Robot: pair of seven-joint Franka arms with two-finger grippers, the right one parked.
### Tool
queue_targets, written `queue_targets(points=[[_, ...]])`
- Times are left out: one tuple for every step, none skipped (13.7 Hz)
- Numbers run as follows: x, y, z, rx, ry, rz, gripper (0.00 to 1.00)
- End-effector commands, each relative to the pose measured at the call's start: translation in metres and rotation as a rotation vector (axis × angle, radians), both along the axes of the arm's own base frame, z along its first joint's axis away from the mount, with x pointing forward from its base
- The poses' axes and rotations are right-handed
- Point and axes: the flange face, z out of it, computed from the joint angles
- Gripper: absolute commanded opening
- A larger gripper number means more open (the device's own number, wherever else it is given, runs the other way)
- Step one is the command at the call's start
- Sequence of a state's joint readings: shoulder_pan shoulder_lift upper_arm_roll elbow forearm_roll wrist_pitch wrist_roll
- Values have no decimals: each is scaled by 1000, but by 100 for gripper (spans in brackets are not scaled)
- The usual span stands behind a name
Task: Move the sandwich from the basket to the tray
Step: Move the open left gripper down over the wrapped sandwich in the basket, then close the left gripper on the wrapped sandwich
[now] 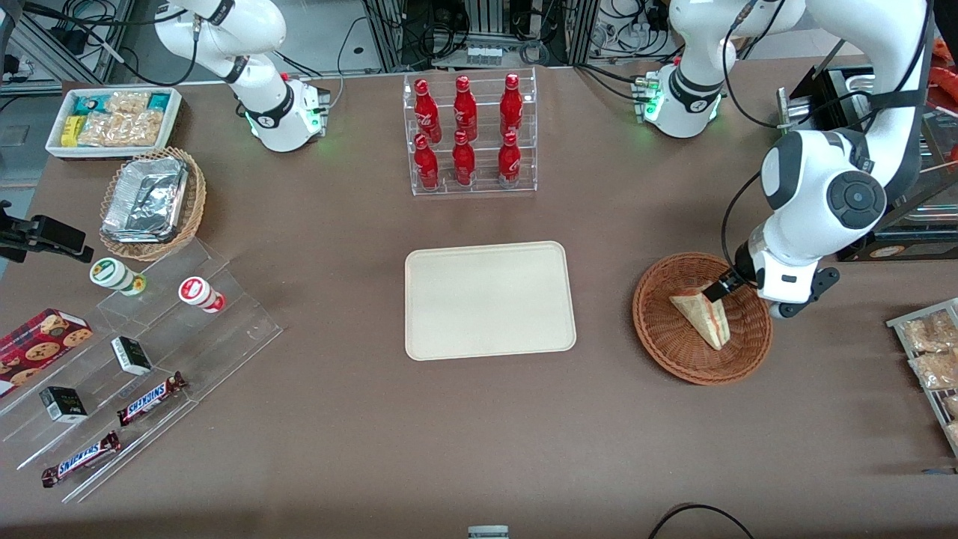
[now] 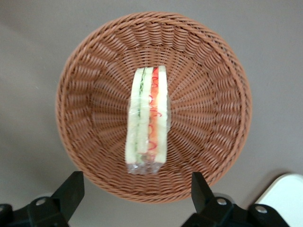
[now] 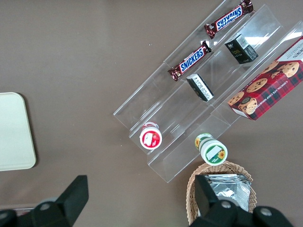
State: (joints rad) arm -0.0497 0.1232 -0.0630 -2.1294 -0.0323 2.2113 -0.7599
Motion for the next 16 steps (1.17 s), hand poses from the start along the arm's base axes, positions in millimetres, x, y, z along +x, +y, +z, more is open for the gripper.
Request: queue_targets(points=[[4, -4, -17, -13, -4, 60, 100], [6, -4, -23, -14, -1, 61, 100], [8, -4, -28, -16, -10, 62, 100], [9, -4, -35, -15, -13, 62, 100], [11, -4, -44, -16, -10, 65, 100], [12, -4, -50, -16, -13, 70, 100], [12, -4, -56, -16, -11, 75, 100], [12, -4, -63, -15, -5, 77, 100], [13, -4, -68, -15, -2, 77, 100], [12, -4, -74, -14, 6, 76, 100], [11, -5, -79, -13, 15, 74, 100], [11, -5, -86, -12, 27, 74, 100], [10, -5, -89, -10, 33, 71, 100], [9, -5, -96, -8, 45, 66, 100], [7, -8, -98, -6, 51, 56, 97], [5, -14, -98, -4, 58, 46, 63]])
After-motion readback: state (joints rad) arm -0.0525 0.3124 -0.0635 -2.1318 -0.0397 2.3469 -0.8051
